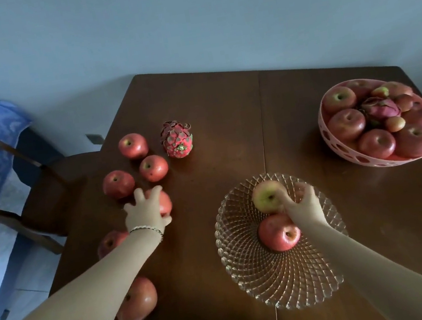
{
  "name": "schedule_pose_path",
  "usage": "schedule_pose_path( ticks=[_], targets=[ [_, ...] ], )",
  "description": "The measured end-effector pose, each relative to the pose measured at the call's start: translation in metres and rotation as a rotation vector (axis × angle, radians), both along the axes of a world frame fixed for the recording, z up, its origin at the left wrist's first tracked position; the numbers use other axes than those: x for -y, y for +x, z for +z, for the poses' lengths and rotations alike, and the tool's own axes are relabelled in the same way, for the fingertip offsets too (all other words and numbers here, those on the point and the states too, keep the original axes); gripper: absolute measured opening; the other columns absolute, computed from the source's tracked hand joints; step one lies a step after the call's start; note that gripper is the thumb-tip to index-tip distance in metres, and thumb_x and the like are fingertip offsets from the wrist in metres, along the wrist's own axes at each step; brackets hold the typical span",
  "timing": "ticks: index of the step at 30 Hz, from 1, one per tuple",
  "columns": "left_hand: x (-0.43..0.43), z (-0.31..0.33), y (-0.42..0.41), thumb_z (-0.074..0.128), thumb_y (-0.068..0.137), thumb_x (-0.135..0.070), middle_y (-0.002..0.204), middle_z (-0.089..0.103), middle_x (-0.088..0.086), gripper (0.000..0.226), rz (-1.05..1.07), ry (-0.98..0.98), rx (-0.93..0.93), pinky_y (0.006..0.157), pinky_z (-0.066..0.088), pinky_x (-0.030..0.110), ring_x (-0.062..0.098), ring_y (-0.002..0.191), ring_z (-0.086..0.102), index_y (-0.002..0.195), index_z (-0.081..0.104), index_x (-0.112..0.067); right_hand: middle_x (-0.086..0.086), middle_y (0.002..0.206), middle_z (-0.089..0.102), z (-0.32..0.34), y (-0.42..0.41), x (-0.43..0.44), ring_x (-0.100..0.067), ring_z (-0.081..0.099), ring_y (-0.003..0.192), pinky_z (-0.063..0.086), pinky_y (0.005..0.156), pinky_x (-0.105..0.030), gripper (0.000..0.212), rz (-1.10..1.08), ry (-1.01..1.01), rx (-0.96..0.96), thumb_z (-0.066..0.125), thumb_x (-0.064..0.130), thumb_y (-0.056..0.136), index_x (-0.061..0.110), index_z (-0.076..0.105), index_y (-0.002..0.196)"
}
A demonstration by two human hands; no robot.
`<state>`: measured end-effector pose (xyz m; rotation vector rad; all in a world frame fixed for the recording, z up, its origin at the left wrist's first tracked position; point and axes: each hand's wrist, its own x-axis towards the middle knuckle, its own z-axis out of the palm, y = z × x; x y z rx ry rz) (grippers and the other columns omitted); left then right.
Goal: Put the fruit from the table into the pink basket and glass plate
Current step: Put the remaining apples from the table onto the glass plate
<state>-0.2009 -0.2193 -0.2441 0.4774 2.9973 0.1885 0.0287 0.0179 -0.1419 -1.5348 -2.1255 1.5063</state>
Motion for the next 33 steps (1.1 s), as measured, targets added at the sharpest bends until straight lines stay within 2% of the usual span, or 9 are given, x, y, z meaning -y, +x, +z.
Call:
schedule_pose_path(
  ticks=[3, 8, 11, 15, 17, 19, 23, 27, 33],
  targets=[
    [-0.043, 0.132, 0.08, 0.076, 0.067, -0.033, 0.137, 0.035, 0.004, 0.069, -0.275, 0.106, 0.115, 0.083, 0.049, 0.042, 0.036, 0.106, 0.047, 0.128, 0.044, -0.039, -0.005, 0.129, 0.047, 0.027, 0.003, 0.01, -0.019, 0.043, 0.121, 0.039, 0.1, -0.035, 0.046, 0.024, 0.198, -0.23, 0.062, 0.029, 0.086, 0.019, 0.046, 0.127],
    [-0.091, 0.172, 0.145, 0.086, 0.05, -0.034, 0.124, 0.056, 0.002, 0.089, -0.743, 0.342, 0.036, 0.064, 0.056, 0.038, 0.03, 0.085, 0.053, 0.125, 0.039, -0.034, -0.001, 0.117, 0.055, 0.055, 0.011, 0.018, -0.018, 0.06, 0.105, 0.057, 0.082, -0.032, 0.063, 0.407, -0.355, -0.342, 0.069, 0.051, 0.073, 0.026, 0.043, 0.125],
    [-0.106, 0.166, 0.168, 0.081, 0.063, -0.037, 0.136, 0.047, -0.004, 0.093, -0.794, 0.424, 0.148, 0.08, 0.052, 0.033, 0.023, 0.103, 0.047, 0.135, 0.022, -0.037, -0.006, 0.114, 0.058, 0.049, 0.024, 0.011, -0.023, 0.062, 0.104, 0.056, 0.087, -0.043, 0.063, 0.25, -0.364, -0.271, 0.075, 0.052, 0.062, 0.029, 0.049, 0.115],
    [-0.116, 0.131, 0.185, 0.067, 0.078, -0.045, 0.135, 0.037, 0.005, 0.083, -0.347, 0.406, 0.532, 0.084, 0.045, 0.023, 0.014, 0.102, 0.05, 0.141, 0.016, -0.028, -0.01, 0.115, 0.049, 0.031, 0.044, -0.011, -0.025, 0.062, 0.096, 0.06, 0.067, -0.036, 0.059, -0.139, -0.394, -0.205, 0.073, 0.031, 0.074, 0.017, 0.041, 0.122],
    [-0.125, 0.113, 0.193, 0.063, 0.078, -0.054, 0.135, 0.04, 0.014, 0.086, 0.045, 0.36, 0.893, 0.084, 0.05, 0.03, 0.024, 0.101, 0.058, 0.14, 0.019, -0.014, -0.012, 0.117, 0.048, 0.025, 0.05, -0.023, -0.025, 0.06, 0.097, 0.059, 0.069, -0.038, 0.062, -0.219, -0.312, -0.151, 0.073, 0.027, 0.076, 0.011, 0.038, 0.125],
    [-0.133, 0.099, 0.2, 0.065, 0.074, -0.054, 0.13, 0.049, 0.016, 0.085, 0.194, 0.42, 1.059, 0.089, 0.054, 0.043, 0.03, 0.103, 0.062, 0.135, 0.024, -0.011, -0.012, 0.117, 0.048, 0.02, 0.054, -0.032, -0.025, 0.058, 0.099, 0.058, 0.075, -0.04, 0.062, -0.186, -0.205, -0.1, 0.074, 0.025, 0.076, 0.012, 0.04, 0.126],
    [-0.137, 0.088, 0.205, 0.07, 0.072, -0.042, 0.117, 0.06, 0.009, 0.07, 0.318, 0.515, 1.025, 0.093, 0.05, 0.041, 0.026, 0.098, 0.065, 0.125, 0.036, -0.012, -0.005, 0.116, 0.037, 0.017, 0.054, -0.034, -0.022, 0.052, 0.097, 0.053, 0.087, -0.038, 0.059, -0.006, 0.003, 0.005, 0.074, 0.025, 0.074, 0.023, 0.047, 0.127],
    [-0.134, 0.089, 0.208, 0.069, 0.078, -0.035, 0.102, 0.056, 0.003, 0.054, 0.308, 0.553, 0.976, 0.083, 0.042, 0.029, 0.019, 0.088, 0.053, 0.12, 0.043, -0.012, -0.005, 0.118, 0.045, 0.01, 0.048, -0.033, -0.015, 0.049, 0.094, 0.04, 0.08, -0.025, 0.053, 0.054, 0.147, 0.014, 0.069, 0.022, 0.076, 0.021, 0.05, 0.126],
    [-0.133, 0.091, 0.209, 0.068, 0.08, -0.035, 0.117, 0.059, 0.008, 0.052, 0.27, 0.59, 0.943, 0.086, 0.042, 0.028, 0.018, 0.089, 0.05, 0.121, 0.045, -0.012, -0.005, 0.117, 0.059, -0.003, 0.046, -0.024, -0.019, 0.053, 0.101, 0.04, 0.083, -0.027, 0.042, 0.059, 0.207, -0.015, 0.059, 0.026, 0.084, 0.022, 0.046, 0.124]
  ],
)
